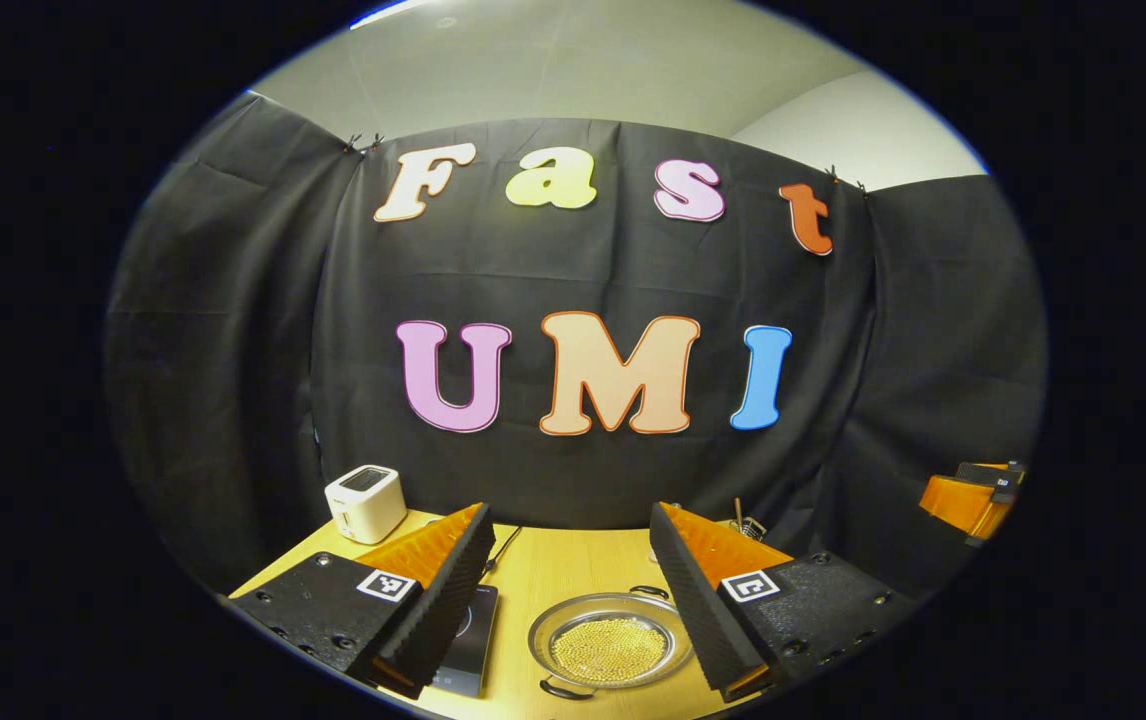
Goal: First push the handle of the pot to place it horizontally, then grasp the pot with both hands and set it on the induction cooktop.
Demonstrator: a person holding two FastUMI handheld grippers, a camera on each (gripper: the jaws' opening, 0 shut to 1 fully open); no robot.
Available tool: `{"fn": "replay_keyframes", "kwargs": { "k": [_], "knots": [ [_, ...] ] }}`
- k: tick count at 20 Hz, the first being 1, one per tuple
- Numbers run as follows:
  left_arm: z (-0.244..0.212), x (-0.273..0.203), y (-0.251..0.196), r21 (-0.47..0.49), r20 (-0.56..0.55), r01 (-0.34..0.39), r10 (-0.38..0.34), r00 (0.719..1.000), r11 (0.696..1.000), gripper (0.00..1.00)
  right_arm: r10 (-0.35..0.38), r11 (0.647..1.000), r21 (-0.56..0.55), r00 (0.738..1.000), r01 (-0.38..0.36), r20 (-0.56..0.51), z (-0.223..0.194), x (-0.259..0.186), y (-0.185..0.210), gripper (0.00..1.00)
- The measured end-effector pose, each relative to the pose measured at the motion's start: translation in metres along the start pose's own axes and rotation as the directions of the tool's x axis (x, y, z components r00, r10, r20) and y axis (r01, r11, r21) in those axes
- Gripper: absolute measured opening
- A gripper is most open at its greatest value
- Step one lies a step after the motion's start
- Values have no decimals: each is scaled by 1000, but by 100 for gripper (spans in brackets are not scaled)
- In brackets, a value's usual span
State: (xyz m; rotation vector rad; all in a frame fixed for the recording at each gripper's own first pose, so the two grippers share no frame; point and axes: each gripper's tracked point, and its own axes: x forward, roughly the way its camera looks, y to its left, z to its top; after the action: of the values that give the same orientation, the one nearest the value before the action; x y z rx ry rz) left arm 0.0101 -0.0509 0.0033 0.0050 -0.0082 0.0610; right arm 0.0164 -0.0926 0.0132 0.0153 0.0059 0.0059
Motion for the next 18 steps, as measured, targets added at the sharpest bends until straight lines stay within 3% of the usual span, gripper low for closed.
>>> {"fn": "replay_keyframes", "kwargs": {
  "k": [4,6,9,11,14,18],
  "knots": [
    [-6,-4,-11,11,-12,3,-3,1000,1000,95,19,1000,25,1000,-19,-7,-3,0,-6,98],
    [-9,-5,-13,10,-18,0,1,1000,1000,95,24,999,29,1000,-24,2,-2,2,-10,88],
    [-11,-7,-10,22,-26,-18,18,999,1000,92,39,997,62,999,-40,6,-3,5,-10,35],
    [-13,-9,-4,26,-26,-39,39,999,999,95,26,996,86,1000,-27,4,-5,8,-20,0],
    [-20,-15,8,12,-35,-79,79,996,997,92,49,996,81,998,-45,-46,-23,17,-18,2],
    [-26,-28,35,5,-41,-162,163,986,987,99,103,994,42,989,-99,-107,-47,27,-3,2]
  ]
}}
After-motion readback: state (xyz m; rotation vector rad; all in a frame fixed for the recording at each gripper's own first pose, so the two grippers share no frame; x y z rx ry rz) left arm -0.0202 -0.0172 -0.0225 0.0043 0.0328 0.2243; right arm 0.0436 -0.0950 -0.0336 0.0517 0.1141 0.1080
